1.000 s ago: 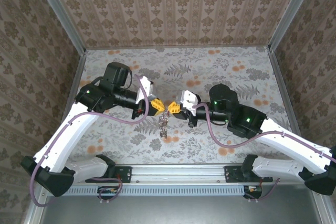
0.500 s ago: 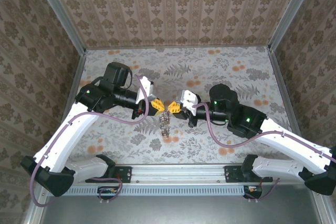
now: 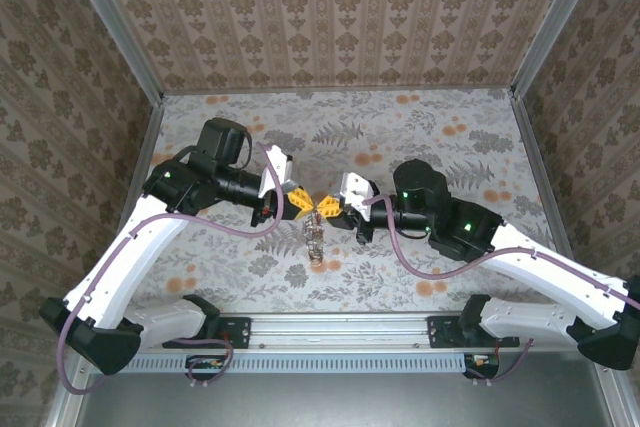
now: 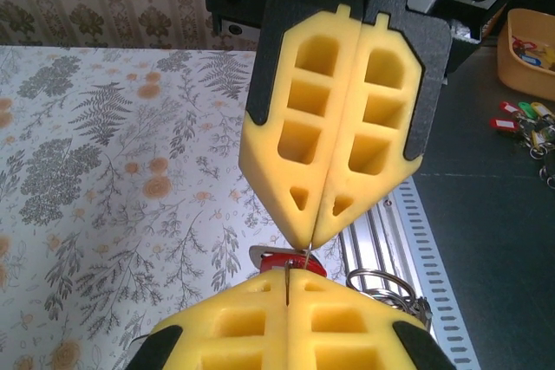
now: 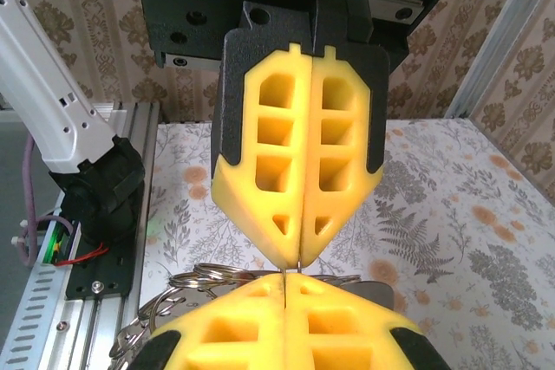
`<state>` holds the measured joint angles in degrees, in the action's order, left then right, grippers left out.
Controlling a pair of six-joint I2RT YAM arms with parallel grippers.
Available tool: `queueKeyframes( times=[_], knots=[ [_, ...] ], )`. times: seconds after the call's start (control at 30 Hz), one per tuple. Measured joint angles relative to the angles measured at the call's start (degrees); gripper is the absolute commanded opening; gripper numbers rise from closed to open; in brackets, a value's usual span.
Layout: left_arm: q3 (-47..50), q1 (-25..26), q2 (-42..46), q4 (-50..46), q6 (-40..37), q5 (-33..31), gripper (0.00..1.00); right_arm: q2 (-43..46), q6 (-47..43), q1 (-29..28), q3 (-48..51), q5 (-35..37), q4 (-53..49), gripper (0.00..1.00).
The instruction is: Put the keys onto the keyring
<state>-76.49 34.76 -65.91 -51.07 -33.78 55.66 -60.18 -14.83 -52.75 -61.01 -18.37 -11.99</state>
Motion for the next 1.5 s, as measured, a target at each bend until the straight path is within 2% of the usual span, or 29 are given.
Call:
queueKeyframes(
  times=[1.5],
  knots=[
    [-0.02, -0.04, -0.02, -0.35, -0.57, -1.49, 0.0, 0.15, -0.02, 0.0, 0.0, 1.66, -0.11, 0.0]
  ],
)
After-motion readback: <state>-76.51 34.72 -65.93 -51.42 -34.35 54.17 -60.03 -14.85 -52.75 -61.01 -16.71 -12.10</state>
